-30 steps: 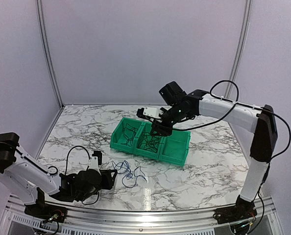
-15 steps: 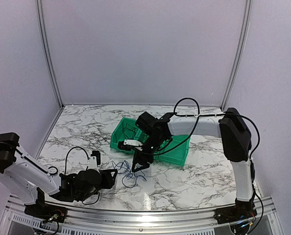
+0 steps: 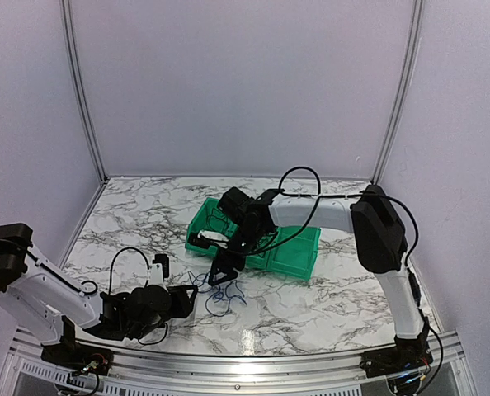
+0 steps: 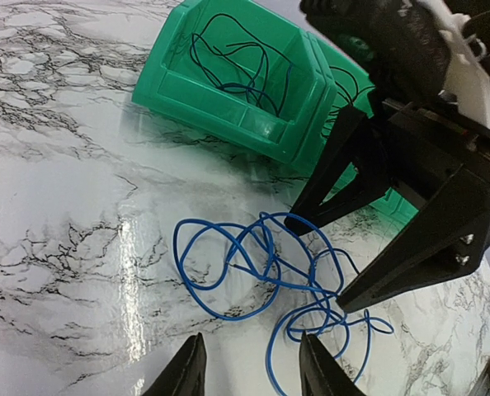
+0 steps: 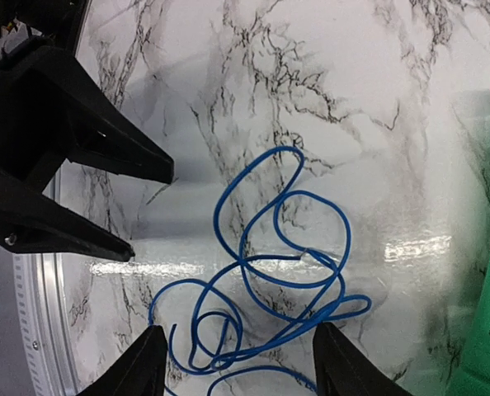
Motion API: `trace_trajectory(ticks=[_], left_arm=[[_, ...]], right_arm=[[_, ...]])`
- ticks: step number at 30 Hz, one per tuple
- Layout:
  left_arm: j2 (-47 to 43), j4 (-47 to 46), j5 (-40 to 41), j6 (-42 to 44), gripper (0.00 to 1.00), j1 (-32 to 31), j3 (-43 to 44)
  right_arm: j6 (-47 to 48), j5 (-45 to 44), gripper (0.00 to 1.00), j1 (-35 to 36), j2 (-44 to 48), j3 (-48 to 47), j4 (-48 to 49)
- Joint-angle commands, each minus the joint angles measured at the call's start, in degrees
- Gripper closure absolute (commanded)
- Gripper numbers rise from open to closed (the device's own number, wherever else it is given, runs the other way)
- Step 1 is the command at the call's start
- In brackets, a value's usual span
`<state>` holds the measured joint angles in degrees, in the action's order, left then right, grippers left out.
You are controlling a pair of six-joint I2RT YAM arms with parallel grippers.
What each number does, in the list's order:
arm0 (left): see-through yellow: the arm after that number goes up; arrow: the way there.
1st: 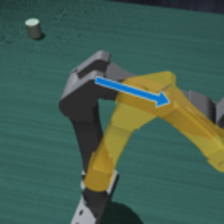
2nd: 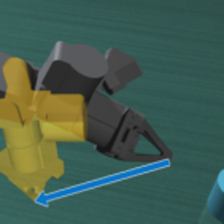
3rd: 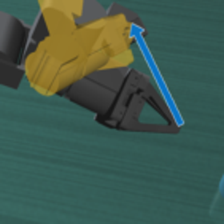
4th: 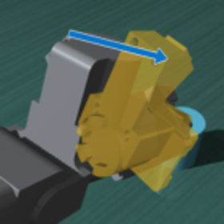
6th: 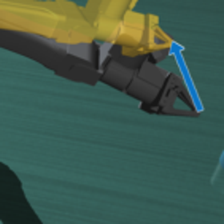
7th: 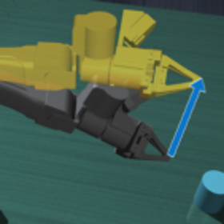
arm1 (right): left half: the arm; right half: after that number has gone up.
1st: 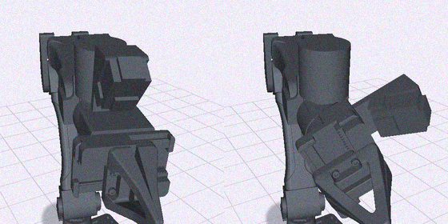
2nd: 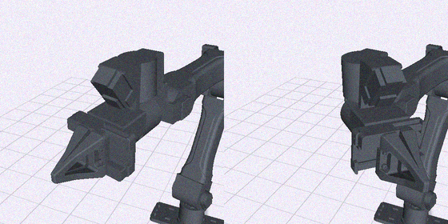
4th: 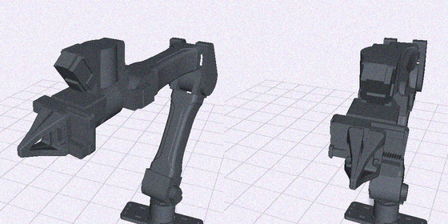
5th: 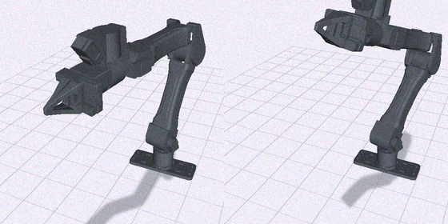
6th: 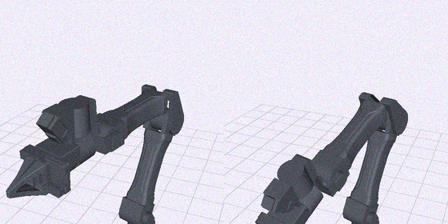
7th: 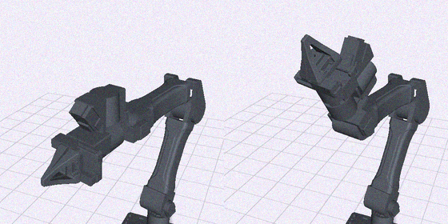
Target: Untangle the cables
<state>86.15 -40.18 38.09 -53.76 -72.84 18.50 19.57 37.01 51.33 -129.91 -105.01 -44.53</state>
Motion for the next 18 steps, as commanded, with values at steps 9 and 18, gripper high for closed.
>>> trace_trajectory(ticks=[9,18], left_arm=[[-2.5,1.7,0.5,1.0,0.59,-0.3,-0.6],[1.3,1.7,2.8,4.3,0.56,-0.2,4.5]], right_arm=[[-3.7,-0.1,0.74,0.5,0.2,-2.1,0.0],[-3.5,-0.1,1.00,0.5,4.4,1.0,1.5]])
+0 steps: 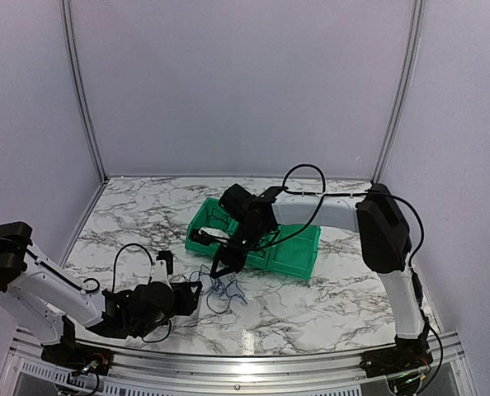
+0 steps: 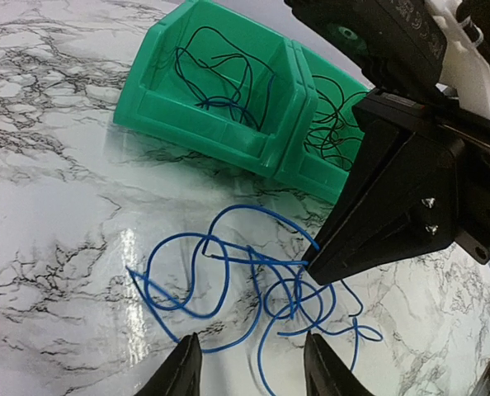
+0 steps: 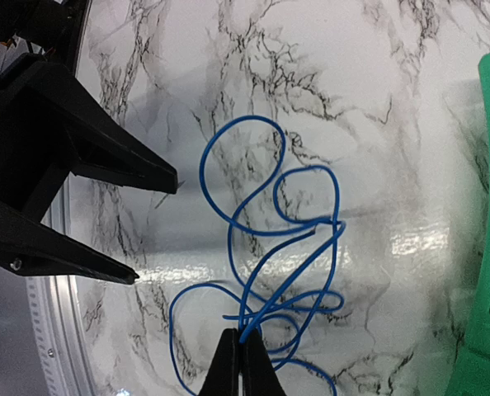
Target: Untangle the cables
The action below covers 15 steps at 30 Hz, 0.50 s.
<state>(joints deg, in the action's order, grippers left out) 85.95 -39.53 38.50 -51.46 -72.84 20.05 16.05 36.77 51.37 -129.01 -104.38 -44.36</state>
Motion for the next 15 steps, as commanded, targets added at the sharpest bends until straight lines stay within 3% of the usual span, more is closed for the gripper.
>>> trace_trajectory(ticks=[1,15], left_arm=[[1.6,1.0,2.7,1.9,0.55,-0.2,3.5],[8.2,-2.2,1.2,1.5,0.56,5.4,7.2]], right_arm=[[0.2,0.5,1.00,0.5,3.8,0.8,1.3],[3.8,6.9,1.00,1.4,12.3,5.6,2.2]])
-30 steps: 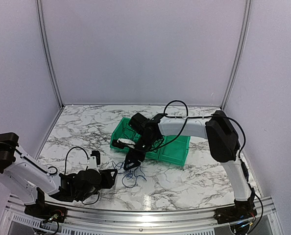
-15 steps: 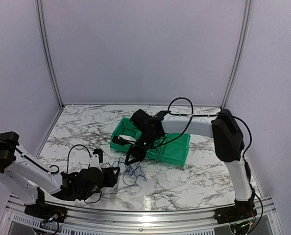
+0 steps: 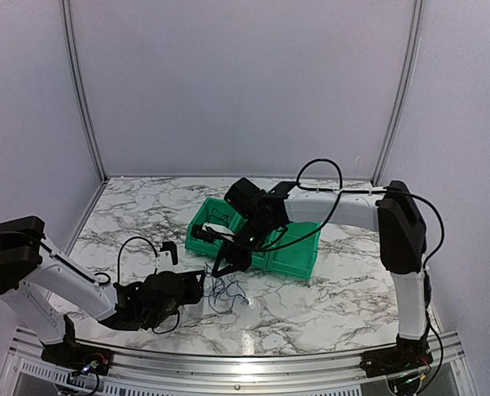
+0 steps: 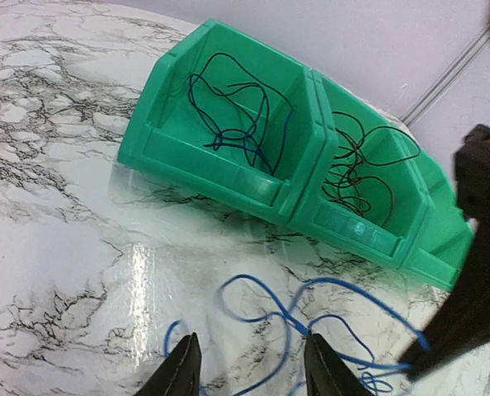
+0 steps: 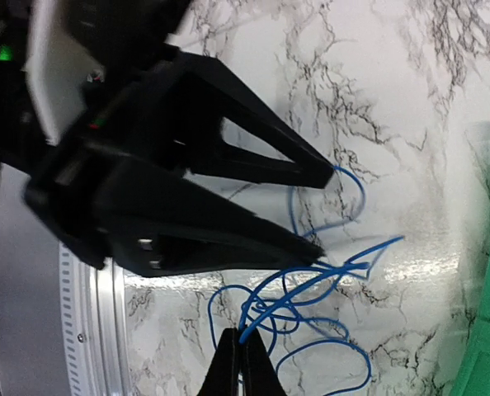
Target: Untangle the cables
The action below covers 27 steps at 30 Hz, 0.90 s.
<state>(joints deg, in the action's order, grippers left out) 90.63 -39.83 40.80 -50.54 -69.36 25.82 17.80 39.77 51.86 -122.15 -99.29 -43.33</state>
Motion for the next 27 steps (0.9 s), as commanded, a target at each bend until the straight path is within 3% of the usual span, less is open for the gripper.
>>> trace_trajectory(ticks=[1,8,14,18,21,24,27], left_arm=[[4.7,-2.7,-1.8,0.6,0.56,2.4,1.9],[12.1,-4.2,-6.4,0.0,0.58,3.7,5.7],[10.5,-4.5,-8.0,0.2,0.60,3.7,4.2],[0.3,-4.4,-7.8,1.5,0.60,3.7,-3.0],[-10.9,-4.3,-7.6,4.0,0.55,3.7,-10.0],[-22.1,-1.8,-11.0,10.7,0.47,3.7,-14.0],[-30.5,3.1,-17.1,18.9,0.45,3.6,-13.9]], right_arm=[[2.5,4.2,1.00,1.0,6.3,0.8,1.1],[7.1,8.0,1.00,1.0,12.7,-1.5,-3.0],[10.4,7.0,1.00,1.0,16.4,-2.1,-6.1],[13.7,5.7,1.00,1.0,18.7,3.3,-6.4],[17.6,4.6,1.00,1.0,18.9,5.3,-8.7],[19.8,3.5,1.00,0.9,18.6,6.0,-10.2],[20.9,2.4,1.00,0.9,18.5,6.4,-10.2]])
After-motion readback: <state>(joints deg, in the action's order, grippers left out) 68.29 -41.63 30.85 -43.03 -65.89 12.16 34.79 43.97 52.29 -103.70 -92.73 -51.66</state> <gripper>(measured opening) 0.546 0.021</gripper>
